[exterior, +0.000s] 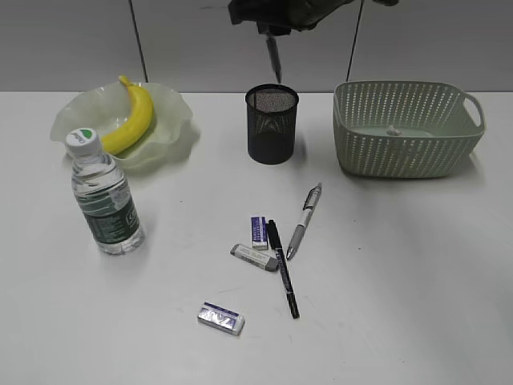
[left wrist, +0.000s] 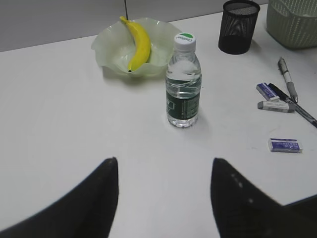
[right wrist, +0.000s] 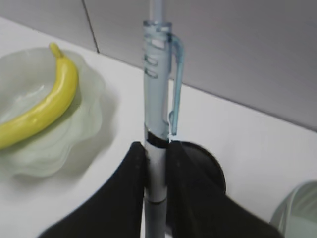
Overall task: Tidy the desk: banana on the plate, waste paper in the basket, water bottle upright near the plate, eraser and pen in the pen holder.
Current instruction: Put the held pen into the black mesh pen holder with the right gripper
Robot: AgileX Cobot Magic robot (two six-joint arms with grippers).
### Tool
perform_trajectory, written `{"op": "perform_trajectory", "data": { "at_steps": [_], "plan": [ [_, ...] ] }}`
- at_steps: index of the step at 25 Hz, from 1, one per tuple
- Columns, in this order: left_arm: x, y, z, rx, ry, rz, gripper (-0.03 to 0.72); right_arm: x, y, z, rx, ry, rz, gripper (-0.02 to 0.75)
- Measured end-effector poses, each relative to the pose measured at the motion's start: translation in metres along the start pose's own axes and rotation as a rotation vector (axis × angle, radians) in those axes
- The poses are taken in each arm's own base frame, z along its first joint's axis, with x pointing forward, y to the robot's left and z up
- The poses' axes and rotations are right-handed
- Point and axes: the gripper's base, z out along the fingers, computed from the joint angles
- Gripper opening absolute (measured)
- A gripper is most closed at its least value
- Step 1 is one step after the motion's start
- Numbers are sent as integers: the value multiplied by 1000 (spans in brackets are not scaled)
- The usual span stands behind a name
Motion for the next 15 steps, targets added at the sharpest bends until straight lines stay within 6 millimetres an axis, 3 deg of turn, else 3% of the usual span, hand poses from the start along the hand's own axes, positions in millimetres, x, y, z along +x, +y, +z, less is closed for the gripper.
{"op": "perform_trajectory", "data": {
  "at_steps": [7, 15],
  "plan": [
    [0, 0, 0, 0, 0, 0, 438, 16, -23, 52, -16, -172, 24, 111],
    [0, 0, 0, 0, 0, -1, 436, 53, -31, 94, -13, -132, 29, 111]
  ]
}}
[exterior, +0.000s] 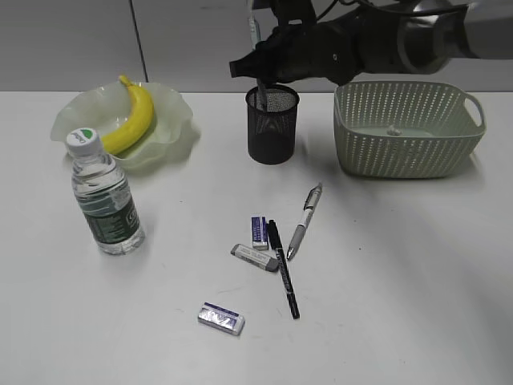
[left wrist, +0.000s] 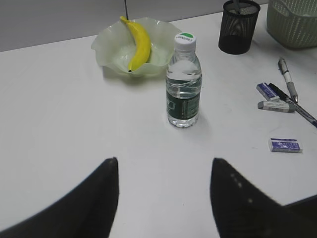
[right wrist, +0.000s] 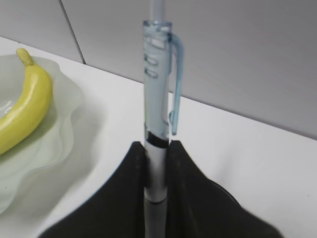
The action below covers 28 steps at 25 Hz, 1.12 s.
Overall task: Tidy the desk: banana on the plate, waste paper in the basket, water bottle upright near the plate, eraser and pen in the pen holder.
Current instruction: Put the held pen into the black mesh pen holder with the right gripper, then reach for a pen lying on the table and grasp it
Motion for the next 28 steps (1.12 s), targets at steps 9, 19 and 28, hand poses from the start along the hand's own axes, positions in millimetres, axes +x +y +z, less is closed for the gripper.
{"op": "perform_trajectory", "data": {
  "at_steps": [9, 19, 28],
  "plan": [
    [0, 0, 0, 0, 0, 0, 436, 5, -2, 4, 1, 1, -24, 274],
    [0, 0, 0, 0, 0, 0, 436, -18, -6, -42, 90, 242, -15, 422],
    [0, 0, 0, 0, 0, 0, 436, -42, -11, -163, 186, 564, -43, 397]
  ]
}}
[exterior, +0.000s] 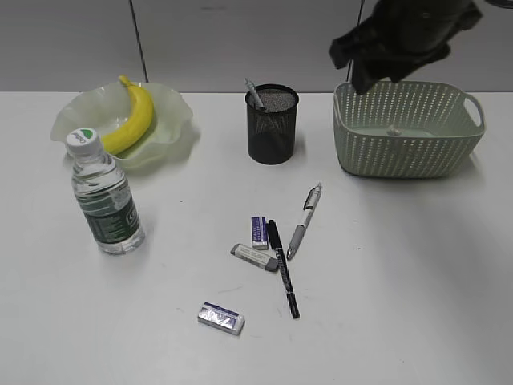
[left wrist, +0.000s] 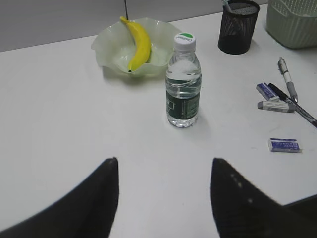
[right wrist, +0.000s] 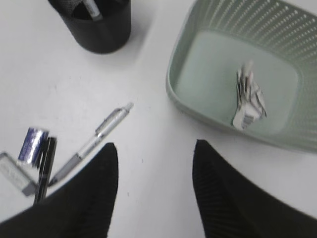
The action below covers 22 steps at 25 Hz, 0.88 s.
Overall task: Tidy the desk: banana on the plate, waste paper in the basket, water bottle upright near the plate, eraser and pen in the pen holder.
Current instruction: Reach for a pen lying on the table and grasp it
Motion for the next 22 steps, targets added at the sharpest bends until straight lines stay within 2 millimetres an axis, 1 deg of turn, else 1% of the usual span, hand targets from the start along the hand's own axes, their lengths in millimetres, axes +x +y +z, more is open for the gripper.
{"op": "perform_trajectory", "data": {
  "at_steps": [1, 4, 7, 8, 10, 13, 15, 16, 20, 22],
  "plan": [
    [0, 0, 0, 0, 0, 0, 436, 9, -2, -11, -1, 6, 0, 393],
    [0, 0, 0, 0, 0, 0, 436, 47, -9, -47, -10, 16, 8, 382],
    [0, 0, 0, 0, 0, 0, 436, 96, -18, -83, -12, 29, 16, 381],
    [0, 0, 0, 0, 0, 0, 436, 111, -21, -92, -13, 36, 18, 381],
    [0, 0, 0, 0, 0, 0, 436, 147, -25, -110, -22, 38, 26, 379],
    [0, 0, 0, 0, 0, 0, 436, 198, -30, -130, -50, 13, 25, 379],
    [0, 0, 0, 0, 0, 0, 436, 229, -33, -143, -69, -46, 29, 378],
    [0, 0, 0, 0, 0, 0, 436, 244, -34, -146, -76, -69, 31, 378],
    [0, 0, 0, 0, 0, 0, 436, 292, -39, -157, -93, -208, 44, 378],
    [0, 0, 0, 0, -1, 0, 436, 310, -41, -162, -101, -294, 51, 378]
  ]
}}
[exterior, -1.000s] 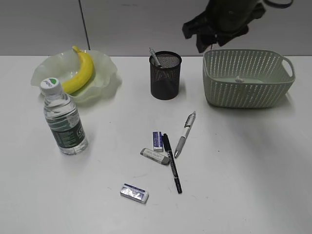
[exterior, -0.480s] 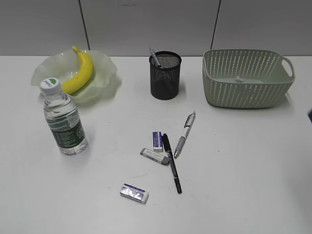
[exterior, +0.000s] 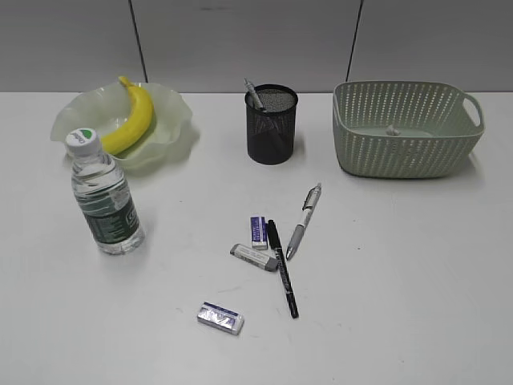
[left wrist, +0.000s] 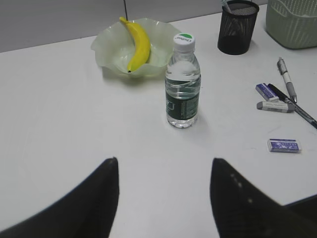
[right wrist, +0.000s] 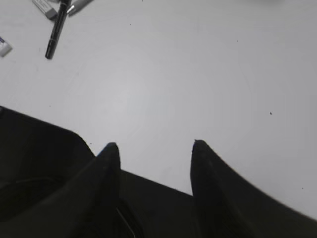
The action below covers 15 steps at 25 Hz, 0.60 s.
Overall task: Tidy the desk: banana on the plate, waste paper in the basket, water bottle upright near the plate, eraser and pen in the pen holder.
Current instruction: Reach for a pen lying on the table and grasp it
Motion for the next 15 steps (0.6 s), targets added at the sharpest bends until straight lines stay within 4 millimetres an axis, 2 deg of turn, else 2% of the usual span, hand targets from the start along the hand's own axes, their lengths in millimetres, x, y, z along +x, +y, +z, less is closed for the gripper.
{"op": "perform_trajectory", "data": {
  "at_steps": [4, 8, 10, 15],
  "plan": [
    [-3, -1, 0, 7, -12, -4, 436, 17, -5, -26, -6, -194, 0, 372],
    [-32, -7, 11, 81, -123, -14, 436, 28, -6, -38, -10, -295, -35, 370],
    [-50, -12, 25, 151, -159, -41, 436, 30, -7, -38, -8, -302, -61, 370],
    [-100, -24, 85, 312, -92, -111, 417, 31, -4, -37, -25, -300, -112, 370]
  ]
}}
